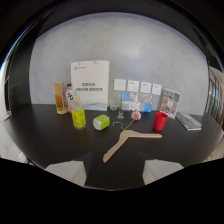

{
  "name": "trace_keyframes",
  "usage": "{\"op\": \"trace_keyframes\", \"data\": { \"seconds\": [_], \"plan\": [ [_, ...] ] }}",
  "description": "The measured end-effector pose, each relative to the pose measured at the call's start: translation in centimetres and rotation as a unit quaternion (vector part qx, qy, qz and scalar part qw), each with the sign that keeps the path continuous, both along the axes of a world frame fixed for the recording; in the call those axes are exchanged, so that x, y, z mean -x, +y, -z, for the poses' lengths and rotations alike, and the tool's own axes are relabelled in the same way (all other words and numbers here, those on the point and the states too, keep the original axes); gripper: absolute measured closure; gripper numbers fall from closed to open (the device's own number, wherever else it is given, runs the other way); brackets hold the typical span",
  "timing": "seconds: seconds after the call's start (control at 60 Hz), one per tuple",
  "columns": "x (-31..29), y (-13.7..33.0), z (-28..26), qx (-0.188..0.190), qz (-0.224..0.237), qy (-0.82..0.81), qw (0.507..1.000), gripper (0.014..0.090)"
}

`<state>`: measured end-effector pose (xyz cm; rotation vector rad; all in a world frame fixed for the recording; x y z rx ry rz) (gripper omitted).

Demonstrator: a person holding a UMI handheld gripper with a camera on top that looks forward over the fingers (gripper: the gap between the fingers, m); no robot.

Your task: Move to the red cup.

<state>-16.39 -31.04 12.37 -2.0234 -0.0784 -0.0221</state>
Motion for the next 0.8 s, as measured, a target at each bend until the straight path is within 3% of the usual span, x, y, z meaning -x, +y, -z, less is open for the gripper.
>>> {"op": "trace_keyframes", "data": {
  "seconds": [0.333, 0.617, 0.8],
  "plan": [
    [-1.7, -1.7, 1.9, 0.017, 0.032, -0.010, 0.999, 0.0192],
    [-10.5, -0.6, 2.8, 0.026, 0.097, -0.030, 0.995, 0.0187],
    [-15.7, 3.0, 2.9, 0.021, 0.105, -0.037, 0.994, 0.0193]
  ]
}}
